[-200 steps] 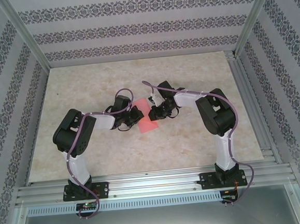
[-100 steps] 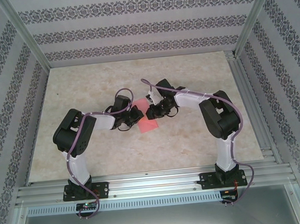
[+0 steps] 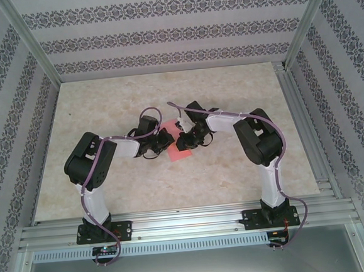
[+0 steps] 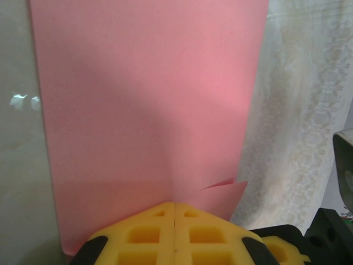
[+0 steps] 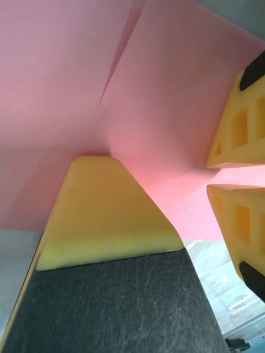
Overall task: Fold a paper plane with a square sheet of paper (pick it up from the middle)
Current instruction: Fold the triangle a second time at the center of the table.
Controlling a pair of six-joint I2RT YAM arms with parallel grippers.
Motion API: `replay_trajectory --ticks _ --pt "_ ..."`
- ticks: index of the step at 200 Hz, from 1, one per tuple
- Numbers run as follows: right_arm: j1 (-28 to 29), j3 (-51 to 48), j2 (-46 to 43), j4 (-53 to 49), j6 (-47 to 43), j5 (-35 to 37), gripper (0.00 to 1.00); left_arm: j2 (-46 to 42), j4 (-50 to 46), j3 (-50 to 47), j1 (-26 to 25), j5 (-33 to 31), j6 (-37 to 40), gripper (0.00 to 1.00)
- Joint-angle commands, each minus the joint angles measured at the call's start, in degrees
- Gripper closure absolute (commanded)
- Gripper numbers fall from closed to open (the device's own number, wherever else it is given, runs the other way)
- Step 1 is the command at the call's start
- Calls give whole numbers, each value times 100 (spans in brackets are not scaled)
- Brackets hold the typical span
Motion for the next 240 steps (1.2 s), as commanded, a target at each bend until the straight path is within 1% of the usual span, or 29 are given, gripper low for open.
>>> replay_trajectory --ticks 1,18,63,111,182,240 --pt "16 79 95 -490 -314 441 84 178 -171 -9 -42 -149 165 94" --pt "-9 -124 -15 -555 -390 568 84 173 -199 -2 -39 -152 184 94" --pt "-235 -684 -314 -522 -489 563 83 187 -261 12 -42 -188 237 94" --pt "-414 -1100 -454 -395 -517 206 83 199 -276 33 -42 -182 259 94" --pt "-593 -1316 -785 -524 -426 306 83 199 -401 6 -28 -278 385 96" --pt "-710 -1463 -724 -598 -383 517 83 204 -242 -64 44 -179 450 96"
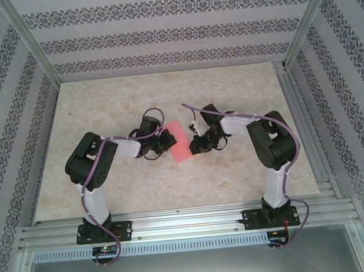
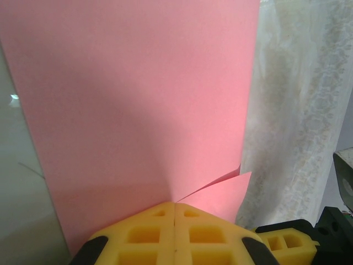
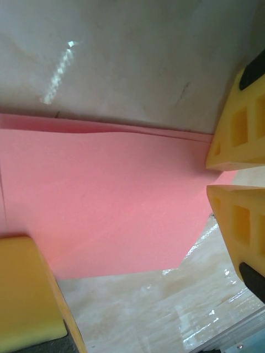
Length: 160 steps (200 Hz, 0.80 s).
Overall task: Fold a paper plane with a square sheet of paper (pick it up from the middle)
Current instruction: Fold the triangle a second time at the center of the table.
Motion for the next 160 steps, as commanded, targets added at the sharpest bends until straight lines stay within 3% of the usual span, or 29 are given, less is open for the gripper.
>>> replay_trajectory --ticks 1,91,160 --pt "-128 -287 24 -646 12 614 83 189 -236 -66 119 -301 254 96" --pt "-141 -240 141 -723 19 685 84 284 336 -240 459 65 527 92" --pt "-135 -240 124 -723 28 699 84 185 85 -245 712 28 667 90"
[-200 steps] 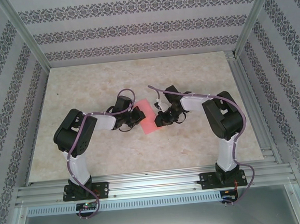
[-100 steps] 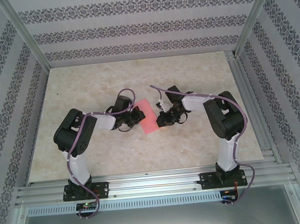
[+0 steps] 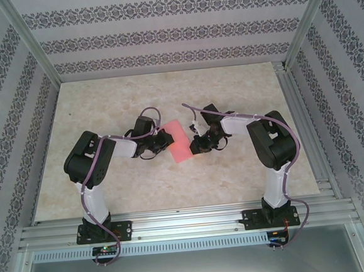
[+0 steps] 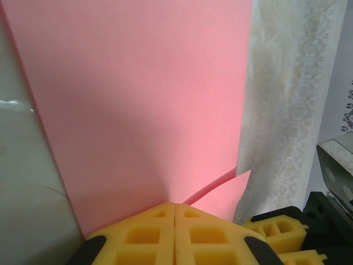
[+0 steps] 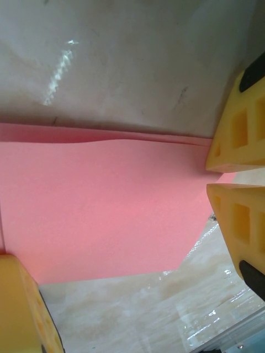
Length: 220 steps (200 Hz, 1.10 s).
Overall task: Fold a paper plane with a square sheet of paper (pick it up from the middle)
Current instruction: Fold the triangle a second time at the center of the table, then turn over the paper at the center of the table.
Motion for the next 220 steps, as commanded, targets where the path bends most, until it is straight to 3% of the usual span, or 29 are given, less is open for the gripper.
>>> replay_trajectory --ticks 1,21,63,76,95,118,151,220 --pt "-116 -218 122 -720 26 693 84 103 -355 -70 347 -590 339 90" --pt "-119 -184 87 -729 33 675 84 -11 -652 -12 378 -812 447 90" --pt "-100 70 -170 -742 117 381 81 -265 -758 83 461 -663 488 90" --pt "-87 218 -366 -770 148 286 73 -422 -782 127 466 -574 466 89" --pt "-103 334 -747 -630 269 141 70 -700 -769 162 464 -387 409 85" --pt "-174 295 -1016 -356 402 388 62 -1022 -897 208 453 -203 418 83" --pt "-232 318 -715 -193 457 592 49 -1200 -925 150 354 -44 283 79" --pt "-104 675 -50 -57 379 398 46 -748 -556 92 -178 -11 -107 79"
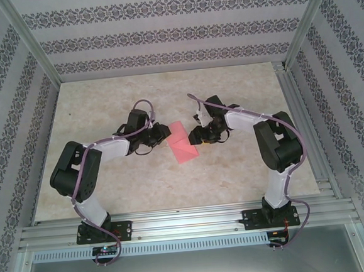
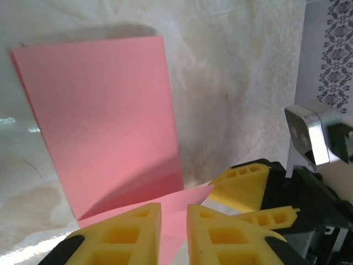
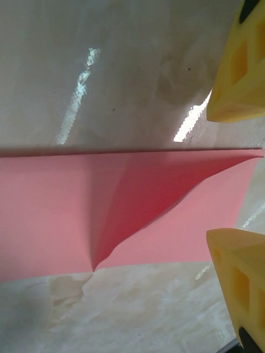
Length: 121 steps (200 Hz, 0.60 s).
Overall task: Fold a paper plane with a square sheet of paper (pick it up from the middle)
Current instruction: Turn over the paper at the center of the table.
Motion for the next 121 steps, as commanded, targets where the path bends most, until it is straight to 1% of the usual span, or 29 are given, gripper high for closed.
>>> replay_trajectory --ticks 1,34,73,121 --pt "75 247 177 140 -67 -46 46 252 202 17 -180 70 -189 79" --pt "150 301 397 188 -86 -297 51 485 196 43 -314 -56 -311 79" --pt "237 275 546 247 -39 -241 53 681 199 10 -394 -152 -364 81" --pt "289 198 445 424 61 -461 58 743 -6 9 -390 -318 -261 83"
